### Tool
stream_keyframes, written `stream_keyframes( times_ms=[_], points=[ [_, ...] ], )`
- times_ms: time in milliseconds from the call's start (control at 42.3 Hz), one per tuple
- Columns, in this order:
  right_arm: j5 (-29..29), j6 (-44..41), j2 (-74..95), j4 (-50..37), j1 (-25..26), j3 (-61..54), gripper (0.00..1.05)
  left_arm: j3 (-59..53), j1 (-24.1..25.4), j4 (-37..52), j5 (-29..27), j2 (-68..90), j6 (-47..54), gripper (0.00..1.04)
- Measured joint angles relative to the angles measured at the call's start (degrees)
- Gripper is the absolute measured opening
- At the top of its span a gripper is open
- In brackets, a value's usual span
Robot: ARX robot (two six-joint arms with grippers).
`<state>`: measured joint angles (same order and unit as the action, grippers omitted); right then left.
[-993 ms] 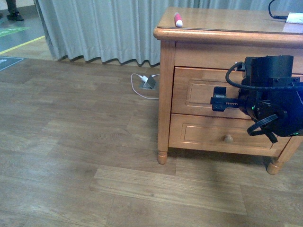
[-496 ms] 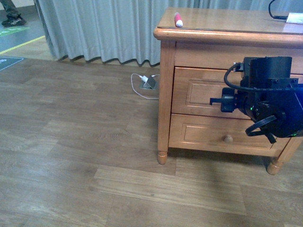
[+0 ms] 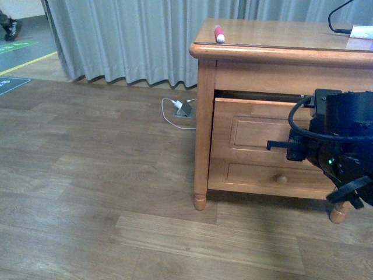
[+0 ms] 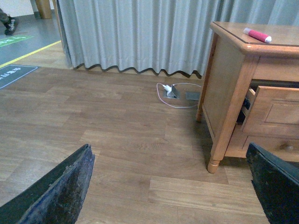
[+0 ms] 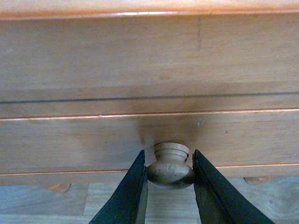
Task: Place pink marker in drawer with both arms
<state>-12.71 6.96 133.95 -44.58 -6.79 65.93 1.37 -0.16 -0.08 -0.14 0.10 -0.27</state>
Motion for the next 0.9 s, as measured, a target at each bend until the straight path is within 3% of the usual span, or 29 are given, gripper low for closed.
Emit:
stream_keyframes(
  times_ms=[378, 614, 851, 898],
  points=[
    [6.4, 3.8, -20.3, -6.1, -0.9, -33.6, 0.23, 0.0, 0.0, 0.0, 0.0, 0.0, 0.0, 0.99],
    [7.1, 3.8, -31.2, -4.3, -1.1, -42.5, 0.60, 0.0, 0.0, 0.0, 0.0, 0.0, 0.0, 0.99],
    [9.4, 3.9, -52.9, 10.6, -1.4, -46.7, 0.95, 0.0, 0.0, 0.0, 0.0, 0.0, 0.0, 0.99],
    [9.8, 4.0, -58.1, 15.0, -1.2, -46.6, 0.98, 0.0, 0.0, 0.0, 0.0, 0.0, 0.0, 0.99]
  ],
)
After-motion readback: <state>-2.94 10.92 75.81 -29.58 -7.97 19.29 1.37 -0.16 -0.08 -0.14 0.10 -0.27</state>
